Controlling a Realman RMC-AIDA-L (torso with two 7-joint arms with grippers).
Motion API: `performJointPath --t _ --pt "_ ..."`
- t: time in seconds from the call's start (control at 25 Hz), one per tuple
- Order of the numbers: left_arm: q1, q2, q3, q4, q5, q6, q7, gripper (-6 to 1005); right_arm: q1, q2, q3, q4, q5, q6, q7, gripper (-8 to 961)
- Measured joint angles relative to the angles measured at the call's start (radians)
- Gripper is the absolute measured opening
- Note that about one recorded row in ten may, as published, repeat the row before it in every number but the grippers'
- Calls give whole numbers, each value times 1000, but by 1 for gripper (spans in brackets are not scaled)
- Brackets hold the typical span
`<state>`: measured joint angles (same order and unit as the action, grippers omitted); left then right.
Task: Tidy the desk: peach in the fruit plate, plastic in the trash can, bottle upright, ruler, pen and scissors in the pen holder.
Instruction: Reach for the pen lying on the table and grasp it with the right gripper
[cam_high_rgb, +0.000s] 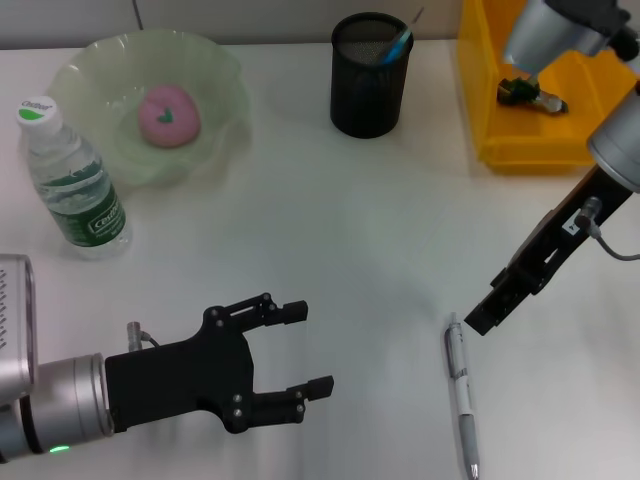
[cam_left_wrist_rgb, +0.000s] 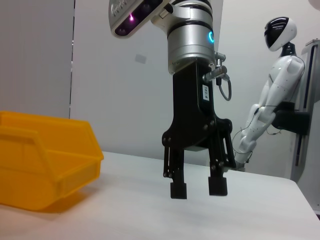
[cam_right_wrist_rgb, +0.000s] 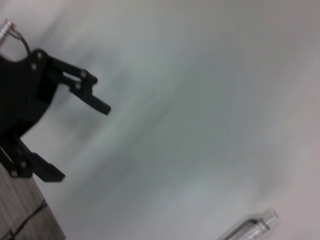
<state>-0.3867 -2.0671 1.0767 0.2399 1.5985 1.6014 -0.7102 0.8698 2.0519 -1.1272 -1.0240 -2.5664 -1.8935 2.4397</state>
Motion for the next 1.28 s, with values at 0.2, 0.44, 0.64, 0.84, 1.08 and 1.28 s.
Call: performJointPath --t 0.2,0.44,0.64,0.84,1.08,1.28 --pt "-7 -1 -1 0 0 0 0 811 24 16 -19 -7 -61 5 9 728" --pt "-9 -2 -4 -2 -5 0 0 811 47 23 -73 -14 -95 10 34 728" --pt "-8 -1 -5 -2 -4 -3 0 811 63 31 -164 -11 -95 31 58 727" --pt "-4 -1 -4 -2 -3 -11 1 811 58 37 -273 -17 -59 79 74 727" --pt "-3 -1 -4 -4 -2 -14 0 811 52 38 -358 -15 2 110 94 726" --pt "0 -1 -6 -4 -2 -15 0 811 50 38 -446 0 20 138 121 726"
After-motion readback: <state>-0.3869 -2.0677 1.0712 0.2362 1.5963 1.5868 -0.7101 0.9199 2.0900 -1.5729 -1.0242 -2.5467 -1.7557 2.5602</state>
